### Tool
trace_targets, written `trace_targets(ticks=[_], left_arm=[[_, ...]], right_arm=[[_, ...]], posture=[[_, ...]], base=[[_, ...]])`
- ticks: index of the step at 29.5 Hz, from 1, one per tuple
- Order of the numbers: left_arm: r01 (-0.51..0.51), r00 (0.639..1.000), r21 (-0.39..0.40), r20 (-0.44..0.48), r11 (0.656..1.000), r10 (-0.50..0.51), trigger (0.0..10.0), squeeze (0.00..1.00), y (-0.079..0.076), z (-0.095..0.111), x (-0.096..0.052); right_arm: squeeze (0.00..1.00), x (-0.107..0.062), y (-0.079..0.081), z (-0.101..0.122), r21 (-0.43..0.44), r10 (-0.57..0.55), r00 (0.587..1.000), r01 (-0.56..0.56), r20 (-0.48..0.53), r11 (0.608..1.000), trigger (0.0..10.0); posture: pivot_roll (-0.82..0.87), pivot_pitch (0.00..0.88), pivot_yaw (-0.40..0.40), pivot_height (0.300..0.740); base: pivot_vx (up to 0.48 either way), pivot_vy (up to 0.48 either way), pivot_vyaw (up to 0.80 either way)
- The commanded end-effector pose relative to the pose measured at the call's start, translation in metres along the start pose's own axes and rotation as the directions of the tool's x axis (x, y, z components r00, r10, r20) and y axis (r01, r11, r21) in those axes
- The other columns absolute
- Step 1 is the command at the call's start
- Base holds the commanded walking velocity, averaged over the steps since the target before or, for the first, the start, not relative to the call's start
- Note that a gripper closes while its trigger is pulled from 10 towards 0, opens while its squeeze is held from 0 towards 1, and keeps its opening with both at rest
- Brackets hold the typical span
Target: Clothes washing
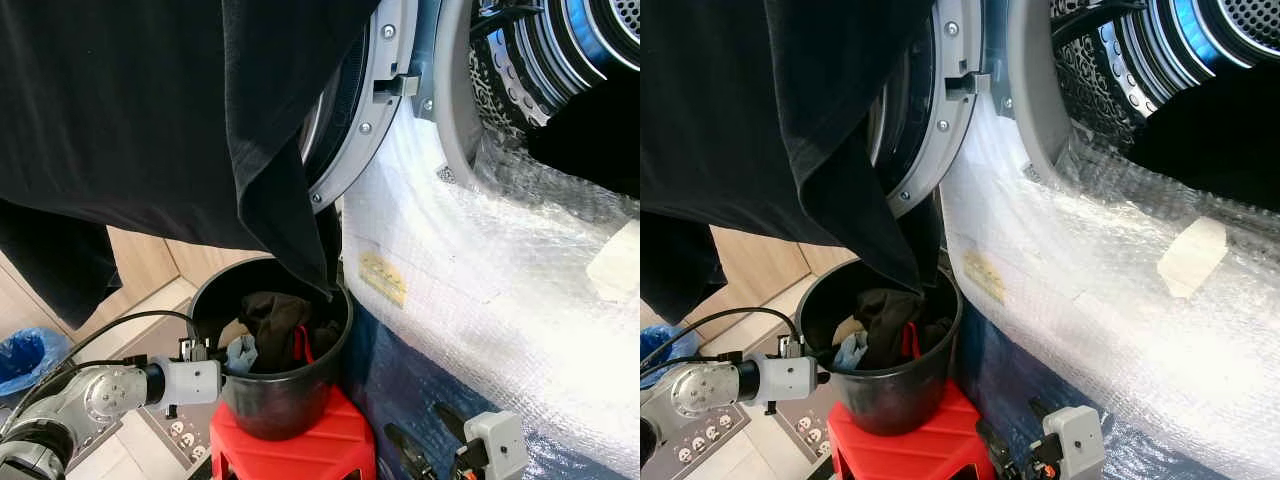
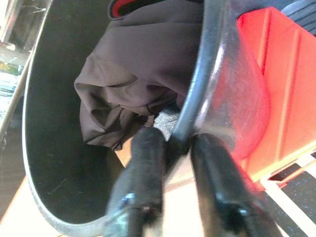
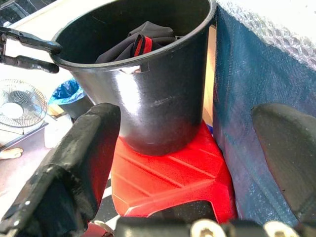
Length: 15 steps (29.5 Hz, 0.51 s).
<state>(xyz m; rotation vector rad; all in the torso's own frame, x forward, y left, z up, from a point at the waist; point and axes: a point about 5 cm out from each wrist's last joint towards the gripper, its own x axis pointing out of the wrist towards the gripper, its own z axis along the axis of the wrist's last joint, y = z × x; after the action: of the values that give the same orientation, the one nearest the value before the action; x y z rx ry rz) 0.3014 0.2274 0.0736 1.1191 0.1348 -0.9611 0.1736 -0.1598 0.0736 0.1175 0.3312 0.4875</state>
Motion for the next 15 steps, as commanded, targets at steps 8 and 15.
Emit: trace_targets(ticks=[8, 15], left_arm=[[0.044, 0.996, -0.001, -0.076, 0.999, -0.044, 0.0, 0.00, -0.0078, -0.0137, -0.0096], [0.012, 1.000, -0.034, -0.016, 0.999, -0.013, 0.0, 0.00, -0.0074, -0.0061, -0.0047]], right_arm=[[0.00, 0.0007, 0.0024, 0.0031, -0.001, 0.011, 1.000, -0.011, 0.005, 1.000, 10.0], [0.00, 0.0028, 0.0015, 0.0029, -0.003, 0.013, 1.000, -0.013, 0.004, 1.000, 10.0]], posture=[[-0.19, 0.100, 0.040, 0.740], [-0.18, 0.093, 0.041, 0.740]], base=[[0.000, 0.000, 0.00], [0.000, 0.000, 0.00]])
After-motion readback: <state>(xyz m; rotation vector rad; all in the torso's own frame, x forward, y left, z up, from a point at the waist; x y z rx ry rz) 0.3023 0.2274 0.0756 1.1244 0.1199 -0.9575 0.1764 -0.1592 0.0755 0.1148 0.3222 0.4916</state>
